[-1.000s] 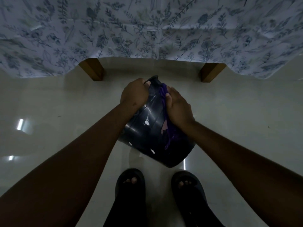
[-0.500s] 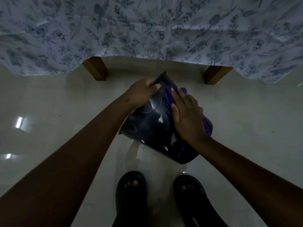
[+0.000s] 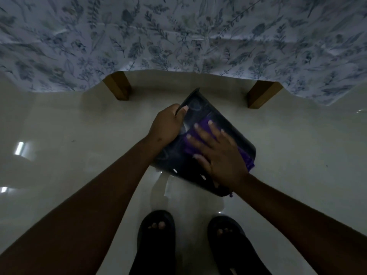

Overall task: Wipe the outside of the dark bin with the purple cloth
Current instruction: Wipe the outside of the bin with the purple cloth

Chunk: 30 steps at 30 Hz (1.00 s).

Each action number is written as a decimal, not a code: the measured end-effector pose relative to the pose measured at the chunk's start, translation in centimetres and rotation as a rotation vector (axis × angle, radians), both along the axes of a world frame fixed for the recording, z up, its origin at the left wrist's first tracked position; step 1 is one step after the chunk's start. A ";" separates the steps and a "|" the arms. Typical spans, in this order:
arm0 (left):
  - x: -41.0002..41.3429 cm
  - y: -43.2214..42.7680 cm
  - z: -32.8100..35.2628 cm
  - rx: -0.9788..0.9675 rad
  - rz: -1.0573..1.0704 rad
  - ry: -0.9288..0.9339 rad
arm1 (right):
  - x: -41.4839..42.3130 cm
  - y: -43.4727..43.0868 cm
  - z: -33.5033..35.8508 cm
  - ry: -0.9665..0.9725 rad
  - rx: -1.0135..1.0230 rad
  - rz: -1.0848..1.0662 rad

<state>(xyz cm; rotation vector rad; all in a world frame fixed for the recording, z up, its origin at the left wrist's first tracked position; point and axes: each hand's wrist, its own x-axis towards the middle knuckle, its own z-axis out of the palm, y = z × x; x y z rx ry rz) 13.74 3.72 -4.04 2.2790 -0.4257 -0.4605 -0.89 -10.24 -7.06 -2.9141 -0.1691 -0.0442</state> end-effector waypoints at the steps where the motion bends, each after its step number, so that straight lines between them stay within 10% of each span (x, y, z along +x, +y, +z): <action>1: 0.1 -0.3 0.1 -0.013 0.005 -0.014 | 1.4 -0.9 0.1 -0.014 0.087 -0.127; 5: -0.3 0.1 -0.2 -0.024 0.008 -0.021 | 7.2 -5.6 -0.7 0.225 0.487 -0.580; 13: 0.9 -0.4 -0.2 0.081 -0.034 -0.034 | -1.9 3.6 1.1 0.130 0.064 -0.227; 23: -0.7 0.6 0.0 0.003 0.026 -0.061 | 9.0 -4.9 0.2 0.301 0.523 -0.588; 30: 0.4 -0.5 -0.1 0.083 0.019 -0.102 | -1.4 4.8 1.2 0.133 0.107 -0.313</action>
